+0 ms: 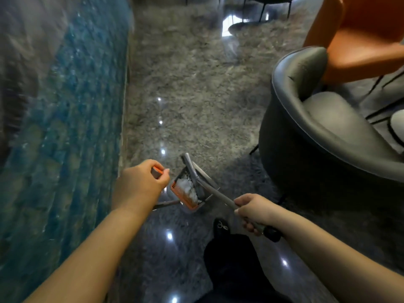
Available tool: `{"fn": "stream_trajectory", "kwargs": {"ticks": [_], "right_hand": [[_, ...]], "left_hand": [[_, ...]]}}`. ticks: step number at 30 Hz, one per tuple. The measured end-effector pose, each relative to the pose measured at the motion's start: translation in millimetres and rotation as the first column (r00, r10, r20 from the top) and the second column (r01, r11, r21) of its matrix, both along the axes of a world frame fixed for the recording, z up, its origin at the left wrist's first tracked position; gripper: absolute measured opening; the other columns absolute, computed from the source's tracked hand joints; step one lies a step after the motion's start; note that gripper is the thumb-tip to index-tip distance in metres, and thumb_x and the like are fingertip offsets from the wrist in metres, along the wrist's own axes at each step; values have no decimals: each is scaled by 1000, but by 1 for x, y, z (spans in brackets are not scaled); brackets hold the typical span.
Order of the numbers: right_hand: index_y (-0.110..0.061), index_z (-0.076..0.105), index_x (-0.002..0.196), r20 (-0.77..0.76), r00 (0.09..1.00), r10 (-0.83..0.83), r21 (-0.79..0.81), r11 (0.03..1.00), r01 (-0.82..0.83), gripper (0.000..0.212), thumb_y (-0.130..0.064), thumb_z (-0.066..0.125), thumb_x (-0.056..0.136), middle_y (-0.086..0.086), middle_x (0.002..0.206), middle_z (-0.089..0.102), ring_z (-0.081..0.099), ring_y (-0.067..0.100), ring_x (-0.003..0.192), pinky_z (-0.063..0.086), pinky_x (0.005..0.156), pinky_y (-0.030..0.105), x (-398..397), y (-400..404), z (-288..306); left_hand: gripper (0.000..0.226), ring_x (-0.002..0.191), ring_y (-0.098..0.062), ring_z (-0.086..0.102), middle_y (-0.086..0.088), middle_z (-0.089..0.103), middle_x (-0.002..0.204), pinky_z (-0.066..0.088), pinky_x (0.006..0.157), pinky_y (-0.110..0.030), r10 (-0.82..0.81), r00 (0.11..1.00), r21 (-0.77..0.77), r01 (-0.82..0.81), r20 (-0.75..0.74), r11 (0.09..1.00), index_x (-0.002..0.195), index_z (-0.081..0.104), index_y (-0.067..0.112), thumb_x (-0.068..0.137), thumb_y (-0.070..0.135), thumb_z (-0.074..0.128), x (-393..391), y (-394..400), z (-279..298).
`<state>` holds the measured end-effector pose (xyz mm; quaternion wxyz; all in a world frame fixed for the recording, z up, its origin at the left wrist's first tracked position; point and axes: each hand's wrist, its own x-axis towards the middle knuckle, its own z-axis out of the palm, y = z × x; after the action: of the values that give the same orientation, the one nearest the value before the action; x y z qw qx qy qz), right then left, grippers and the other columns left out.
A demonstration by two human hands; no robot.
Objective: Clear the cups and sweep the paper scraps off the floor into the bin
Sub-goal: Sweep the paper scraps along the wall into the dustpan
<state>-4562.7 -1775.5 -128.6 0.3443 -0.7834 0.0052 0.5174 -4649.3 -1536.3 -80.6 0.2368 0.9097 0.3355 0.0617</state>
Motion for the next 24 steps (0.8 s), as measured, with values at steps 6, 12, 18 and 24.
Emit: {"fn": "stream_trajectory", "kwargs": {"ticks": [6, 12, 18, 24], "right_hand": [[3, 49, 124, 14, 996, 85, 26, 996, -86, 32, -5, 46, 94, 12, 62, 46, 44, 17, 42, 35, 39, 21, 126, 81, 0], [-6, 54, 118, 32, 988, 154, 6, 988, -155, 26, -7, 46, 93, 11, 61, 49, 46, 15, 40, 38, 39, 22, 231, 158, 7], [-12, 52, 118, 56, 987, 153, 20, 988, -154, 25, -6, 47, 95, 9, 60, 49, 45, 15, 41, 36, 36, 21, 318, 238, 10], [-19, 45, 106, 27, 999, 45, 11, 999, -45, 16, -6, 44, 96, 9, 58, 45, 40, 13, 37, 30, 36, 17, 411, 325, 5]], "left_hand": [[13, 61, -13, 55, 16, 52, 62, 34, 51, -23, 87, 996, 15, -87, 12, 996, 81, 66, 29, 86, 41, 67, 103, 75, 6], [13, 61, -13, 48, 15, 53, 62, 34, 50, -22, 176, 982, 29, -178, 63, 984, 83, 68, 28, 86, 41, 68, 187, 146, 18], [15, 68, -21, 58, 5, 64, 70, 42, 58, -28, 203, 975, 13, -205, 88, 979, 86, 69, 26, 86, 41, 68, 271, 226, 12], [16, 64, -16, 52, 4, 66, 72, 36, 57, -26, 149, 986, 17, -151, 78, 988, 88, 70, 27, 86, 42, 69, 378, 325, 3]]}}
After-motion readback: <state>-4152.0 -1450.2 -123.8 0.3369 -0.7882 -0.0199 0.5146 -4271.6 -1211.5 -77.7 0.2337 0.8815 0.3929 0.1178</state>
